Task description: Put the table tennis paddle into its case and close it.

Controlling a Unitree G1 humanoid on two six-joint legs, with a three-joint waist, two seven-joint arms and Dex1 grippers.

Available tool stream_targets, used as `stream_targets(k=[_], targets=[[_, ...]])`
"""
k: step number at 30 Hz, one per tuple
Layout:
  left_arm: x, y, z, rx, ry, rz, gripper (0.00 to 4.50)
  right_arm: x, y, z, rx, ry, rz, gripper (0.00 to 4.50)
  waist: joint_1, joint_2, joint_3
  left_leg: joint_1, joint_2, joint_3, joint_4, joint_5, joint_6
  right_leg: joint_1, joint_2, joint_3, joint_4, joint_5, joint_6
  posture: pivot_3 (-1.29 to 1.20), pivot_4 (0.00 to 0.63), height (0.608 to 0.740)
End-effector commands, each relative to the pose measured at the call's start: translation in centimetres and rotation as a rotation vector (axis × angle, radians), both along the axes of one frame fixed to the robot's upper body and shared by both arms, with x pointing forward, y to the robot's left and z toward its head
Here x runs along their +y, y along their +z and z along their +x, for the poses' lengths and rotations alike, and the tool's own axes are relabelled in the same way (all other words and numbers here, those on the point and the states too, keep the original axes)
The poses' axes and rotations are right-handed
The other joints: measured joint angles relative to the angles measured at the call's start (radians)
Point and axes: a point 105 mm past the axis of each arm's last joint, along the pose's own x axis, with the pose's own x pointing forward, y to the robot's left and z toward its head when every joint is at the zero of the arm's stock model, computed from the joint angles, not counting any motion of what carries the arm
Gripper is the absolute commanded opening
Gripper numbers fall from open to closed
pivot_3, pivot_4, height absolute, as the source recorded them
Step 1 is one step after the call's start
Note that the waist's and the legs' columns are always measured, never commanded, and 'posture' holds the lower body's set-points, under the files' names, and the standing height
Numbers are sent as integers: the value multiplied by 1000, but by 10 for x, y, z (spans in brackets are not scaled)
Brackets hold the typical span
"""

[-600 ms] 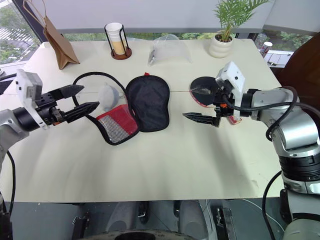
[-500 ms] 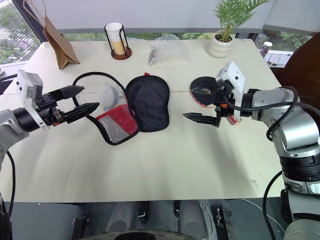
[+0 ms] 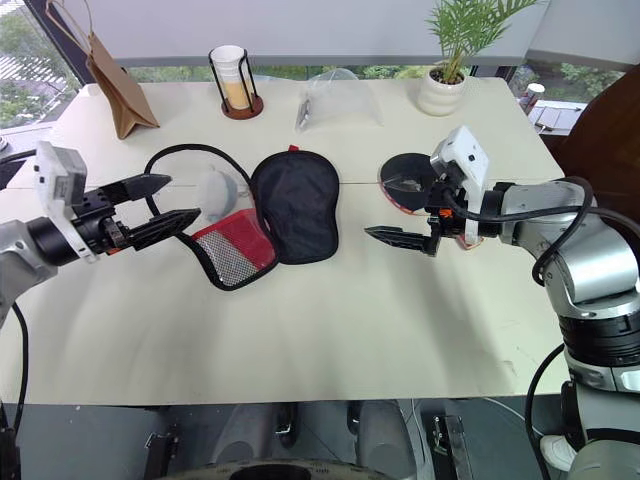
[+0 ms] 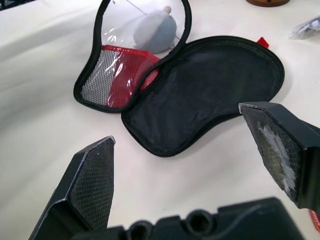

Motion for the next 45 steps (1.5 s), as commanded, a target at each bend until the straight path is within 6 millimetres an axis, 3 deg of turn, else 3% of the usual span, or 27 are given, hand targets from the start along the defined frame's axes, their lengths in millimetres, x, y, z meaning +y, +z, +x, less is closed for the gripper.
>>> stream_targets(k=[1,7,12,19,23,31,39,42,45], targets=[[-3,10,-4,-47,-12,29,4500,4,11,-3,-36,13,18,4445,0,0,0,0,0,0,0,0,0,0,0,0,0,0,0,0,150,735],[-3,9,-4,-52,-11,36,4500,4,7,1,-12,-11,15,4445,0,0,0,0,0,0,0,0,0,0,0,0,0,0,0,0,150,735],[-6,6,-4,-55,-19,51,4500,18,-4,9,70,-40,46,4445,-1,0,0,0,0,0,0,0,0,0,0,0,0,0,0,0,150,735],[-11,4,3,-79,-37,58,4500,60,-55,38,233,-162,10,4445,-2,0,0,0,0,0,0,0,0,0,1,0,1,0,0,0,150,735],[-12,4,5,-91,-39,65,4500,79,-71,49,273,-207,11,4445,0,0,0,0,0,0,0,0,0,0,0,0,2,0,0,0,150,735],[-6,4,4,-100,-15,81,4500,77,-92,74,268,-373,-13,4445,-3,0,0,0,-2,0,0,0,1,0,0,0,2,0,0,0,150,735],[-6,2,3,-102,-2,88,4500,88,-108,73,310,-369,-11,4445,-8,0,0,0,-1,0,0,0,1,0,1,0,3,0,0,0,150,735],[-6,3,4,-105,3,91,4500,91,-109,75,299,-367,-17,3501,-12,0,0,1,-1,0,0,0,1,0,1,0,3,0,0,0,150,735],[-4,4,4,-110,12,96,4500,92,-110,77,282,-369,-31,1958,-18,0,0,1,-1,0,0,0,1,0,1,0,3,0,0,0,150,735]])
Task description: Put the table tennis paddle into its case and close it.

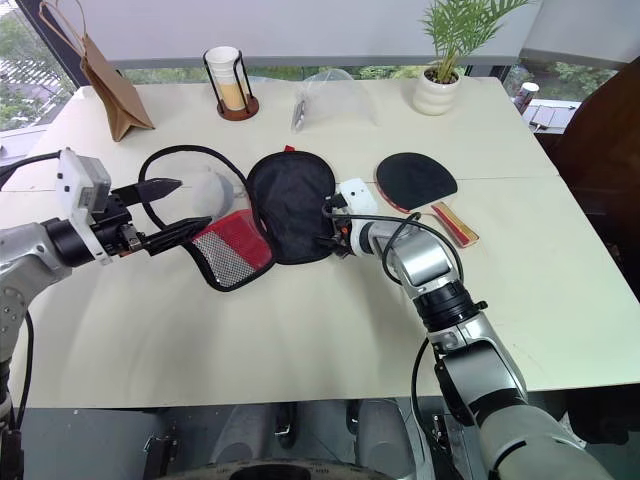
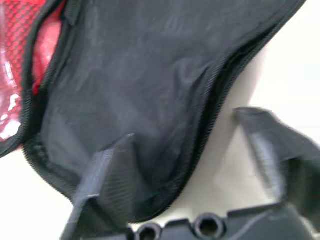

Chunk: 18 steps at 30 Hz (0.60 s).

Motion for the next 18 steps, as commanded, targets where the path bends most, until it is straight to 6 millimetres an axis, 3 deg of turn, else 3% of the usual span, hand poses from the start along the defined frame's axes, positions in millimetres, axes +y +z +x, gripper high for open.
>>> stream_targets(k=[1,4,11,18], targets=[[2,15,-3,-77,9,17,4500,8,4,1,-22,24,3,1491,-7,0,0,0,0,0,0,0,0,0,0,0,0,0,0,0,150,735],[4,17,-3,-83,20,21,4500,6,2,1,-17,21,2,43,-10,0,0,0,0,0,0,0,0,0,0,0,0,0,0,0,150,735],[15,21,-1,-92,46,33,4500,-23,5,-11,16,-52,22,43,-2,0,0,0,1,-1,0,0,0,0,-1,0,1,0,0,0,150,735],[10,18,2,-85,24,29,4500,-59,12,-29,13,-60,-37,43,14,0,0,0,1,0,0,0,0,0,-2,0,-1,0,0,0,150,735]])
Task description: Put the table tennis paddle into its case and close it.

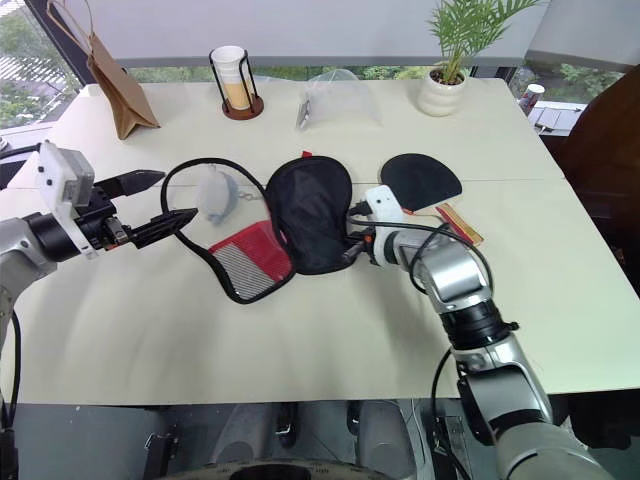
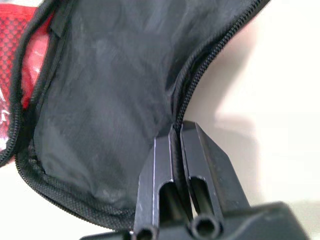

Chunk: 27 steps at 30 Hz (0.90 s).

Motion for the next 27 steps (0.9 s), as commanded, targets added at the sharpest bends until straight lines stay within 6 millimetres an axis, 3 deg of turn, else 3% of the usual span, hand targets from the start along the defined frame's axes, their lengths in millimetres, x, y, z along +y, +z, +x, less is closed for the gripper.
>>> stream_targets(k=[1,14,27], targets=[[-4,10,0,-51,-25,11,4500,-13,11,-6,-37,30,-34,43,1,0,0,0,0,0,0,0,0,0,0,0,0,0,0,0,150,735],[-8,8,1,-48,-47,16,4500,-50,11,-11,-45,77,-146,43,1,0,0,0,0,0,0,0,0,0,0,0,-1,0,0,0,150,735],[-12,5,1,-45,-55,23,4500,-69,11,-16,-22,1,-108,43,2,0,0,-1,0,0,0,0,0,0,0,0,-1,0,0,0,150,735]])
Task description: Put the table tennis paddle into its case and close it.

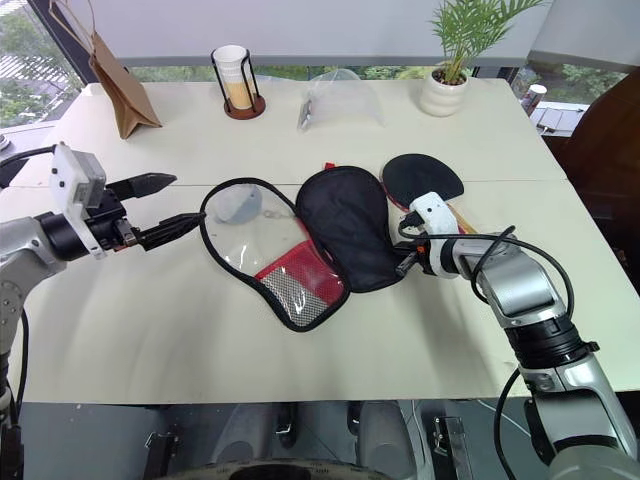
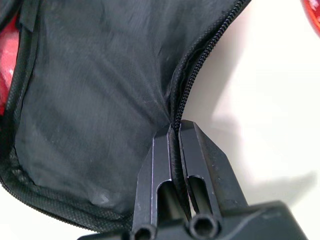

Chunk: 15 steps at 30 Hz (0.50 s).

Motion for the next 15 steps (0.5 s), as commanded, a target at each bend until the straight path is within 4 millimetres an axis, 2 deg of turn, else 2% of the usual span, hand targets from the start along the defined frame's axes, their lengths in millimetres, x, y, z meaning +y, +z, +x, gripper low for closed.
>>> stream_targets(k=[1,4,6,8,13,14,15], targets=[[-5,10,-1,-55,-16,15,4500,-4,8,2,-30,-22,14,43,0,0,0,0,0,0,0,0,0,0,0,0,0,0,0,0,150,735],[-6,10,-1,-56,-21,16,4500,-1,7,1,-30,-12,16,43,0,0,0,0,0,0,0,0,0,0,0,0,0,0,0,0,150,735],[-7,11,0,-58,-23,16,4500,1,8,1,-34,-7,24,600,0,0,0,0,0,0,0,0,0,0,0,0,0,0,0,0,150,735],[-7,11,0,-59,-25,16,4500,3,12,1,-44,2,30,1379,0,0,0,0,0,0,0,0,0,0,0,0,0,0,0,0,150,735],[-8,11,0,-59,-29,17,4500,2,35,2,-102,19,48,3927,-1,0,0,0,0,0,0,0,0,0,0,0,0,0,0,0,150,735],[-8,11,0,-58,-30,16,4500,-3,45,6,-134,8,47,4432,-1,0,0,0,0,0,0,0,0,0,0,0,0,0,0,0,150,735],[-8,11,0,-58,-31,16,4500,-9,56,10,-165,-10,48,4432,-1,0,0,0,0,0,0,0,0,0,0,0,0,0,0,0,150,735]])
